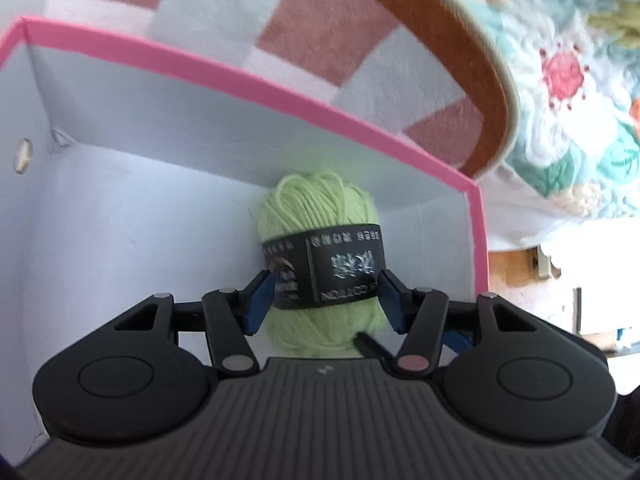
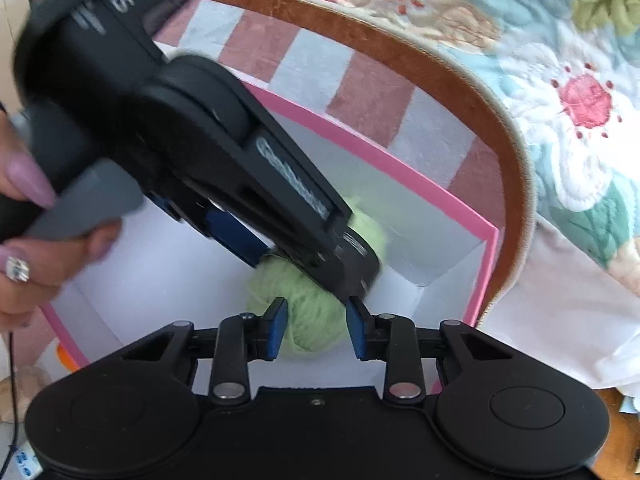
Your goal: Organize objects
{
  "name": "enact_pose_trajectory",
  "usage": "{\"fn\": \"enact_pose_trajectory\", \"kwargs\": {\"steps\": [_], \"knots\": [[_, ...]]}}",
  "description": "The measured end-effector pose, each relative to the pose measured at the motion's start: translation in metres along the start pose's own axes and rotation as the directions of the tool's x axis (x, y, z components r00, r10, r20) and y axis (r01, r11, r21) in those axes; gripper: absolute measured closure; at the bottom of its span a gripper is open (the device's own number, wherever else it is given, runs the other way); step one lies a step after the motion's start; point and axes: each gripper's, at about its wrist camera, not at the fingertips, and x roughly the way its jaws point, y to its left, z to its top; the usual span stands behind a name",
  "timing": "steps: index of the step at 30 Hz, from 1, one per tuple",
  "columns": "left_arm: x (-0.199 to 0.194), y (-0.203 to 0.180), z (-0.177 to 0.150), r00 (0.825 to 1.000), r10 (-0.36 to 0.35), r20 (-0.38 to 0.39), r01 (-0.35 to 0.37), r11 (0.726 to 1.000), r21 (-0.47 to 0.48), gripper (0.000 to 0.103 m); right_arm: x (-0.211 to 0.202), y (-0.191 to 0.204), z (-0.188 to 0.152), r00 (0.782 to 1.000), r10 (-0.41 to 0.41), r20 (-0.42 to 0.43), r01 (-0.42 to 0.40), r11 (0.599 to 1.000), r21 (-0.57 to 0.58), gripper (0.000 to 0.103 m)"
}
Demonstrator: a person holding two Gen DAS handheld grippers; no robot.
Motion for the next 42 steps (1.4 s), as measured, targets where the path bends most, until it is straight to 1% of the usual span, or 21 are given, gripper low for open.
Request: {"fn": "enact_pose_trajectory", "kwargs": {"steps": [2,4,6,8,10,13,16,19,21,23,28,29,30,31,33,34,35,36,38,39,42], "knots": [[-0.003,-0.006,0.001,0.999,0.033,0.028,-0.034,0.999,0.021,0.047,0.001,0.000,-0.001,1.000,-0.027,0.005,0.027,1.000,0.000,0.068],[0.002,-0.010,0.002,0.997,0.062,0.038,-0.063,0.998,0.018,0.045,-0.001,-0.003,-0.003,1.000,-0.021,0.011,0.021,1.000,0.018,0.068],[0.010,-0.005,0.004,0.998,0.054,0.032,-0.053,0.998,-0.036,0.035,-0.003,-0.004,-0.005,1.000,-0.010,0.013,0.010,0.999,0.030,0.068],[0.020,-0.007,0.004,0.999,0.035,0.011,-0.034,0.998,-0.055,0.035,-0.005,-0.006,-0.007,1.000,0.010,0.012,-0.010,0.999,0.045,0.068],[0.028,-0.016,0.003,1.000,-0.003,-0.012,0.003,0.999,-0.042,0.041,-0.007,-0.009,-0.009,0.999,0.042,0.006,-0.042,0.997,0.068,0.067],[0.040,-0.032,0.001,0.999,-0.030,-0.041,0.030,1.000,-0.004,0.047,-0.011,-0.018,-0.014,0.997,0.075,0.003,-0.075,0.993,0.095,0.067],[0.048,-0.044,0.000,0.999,-0.022,-0.028,0.023,0.999,0.026,0.047,-0.011,-0.022,-0.016,0.998,0.056,-0.004,-0.055,0.993,0.103,0.065],[0.050,-0.048,0.002,1.000,-0.016,-0.014,0.017,0.999,0.044,0.044,-0.008,-0.025,-0.018,1.000,0.030,-0.004,-0.029,0.993,0.113,0.066],[0.046,-0.051,0.001,1.000,0.000,-0.022,0.002,0.998,0.056,0.043,-0.007,-0.022,-0.018,1.000,0.010,0.000,-0.010,0.996,0.089,0.067],[0.033,-0.055,-0.004,0.999,0.034,-0.020,-0.032,0.997,0.069,0.042,-0.006,-0.022,-0.017,1.000,0.018,-0.004,-0.018,0.996,0.084,0.067],[-0.010,-0.066,-0.016,0.991,0.131,0.003,-0.131,0.987,0.096,0.042,-0.033,-0.040,-0.020,0.992,0.119,0.053,-0.127,0.968,0.217,0.065],[-0.028,-0.059,-0.030,0.989,0.148,0.008,-0.148,0.983,0.114,0.042,-0.042,-0.041,-0.020,0.988,0.138,0.075,-0.152,0.961,0.229,0.064],[-0.051,-0.040,-0.038,0.986,0.164,0.016,-0.164,0.978,0.129,0.041,-0.053,-0.037,-0.024,0.983,0.156,0.094,-0.174,0.955,0.240,0.062],[-0.059,-0.041,-0.042,0.984,0.179,0.020,-0.181,0.973,0.142,0.041,-0.063,-0.039,-0.030,0.980,0.167,0.110,-0.189,0.951,0.246,0.061],[-0.074,-0.045,-0.051,0.978,0.207,0.036,-0.210,0.963,0.166,0.040,-0.084,-0.035,-0.033,0.971,0.188,0.147,-0.221,0.941,0.257,0.052],[-0.080,-0.056,-0.056,0.975,0.216,0.047,-0.221,0.958,0.183,0.039,-0.093,-0.032,-0.034,0.967,0.200,0.161,-0.237,0.935,0.263,0.048],[-0.086,-0.054,-0.066,0.973,0.226,0.054,-0.232,0.952,0.198,0.037,-0.092,-0.024,-0.025,0.964,0.207,0.169,-0.247,0.931,0.270,0.042],[-0.102,-0.055,-0.073,0.970,0.238,0.055,-0.244,0.948,0.204,0.036,-0.106,-0.020,-0.026,0.961,0.213,0.177,-0.257,0.926,0.276,0.040],[-0.129,-0.056,-0.085,0.965,0.253,0.063,-0.261,0.940,0.222,0.035,-0.124,-0.013,-0.023,0.952,0.236,0.196,-0.284,0.919,0.273,0.039],[-0.140,-0.059,-0.092,0.964,0.255,0.074,-0.266,0.934,0.240,0.031,-0.133,-0.009,-0.024,0.947,0.248,0.205,-0.297,0.917,0.267,0.037],[-0.169,-0.071,-0.115,0.950,0.289,0.115,-0.311,0.894,0.322,0.023,-0.160,0.002,-0.023,0.926,0.286,0.244,-0.342,0.911,0.229,0.033]]}}
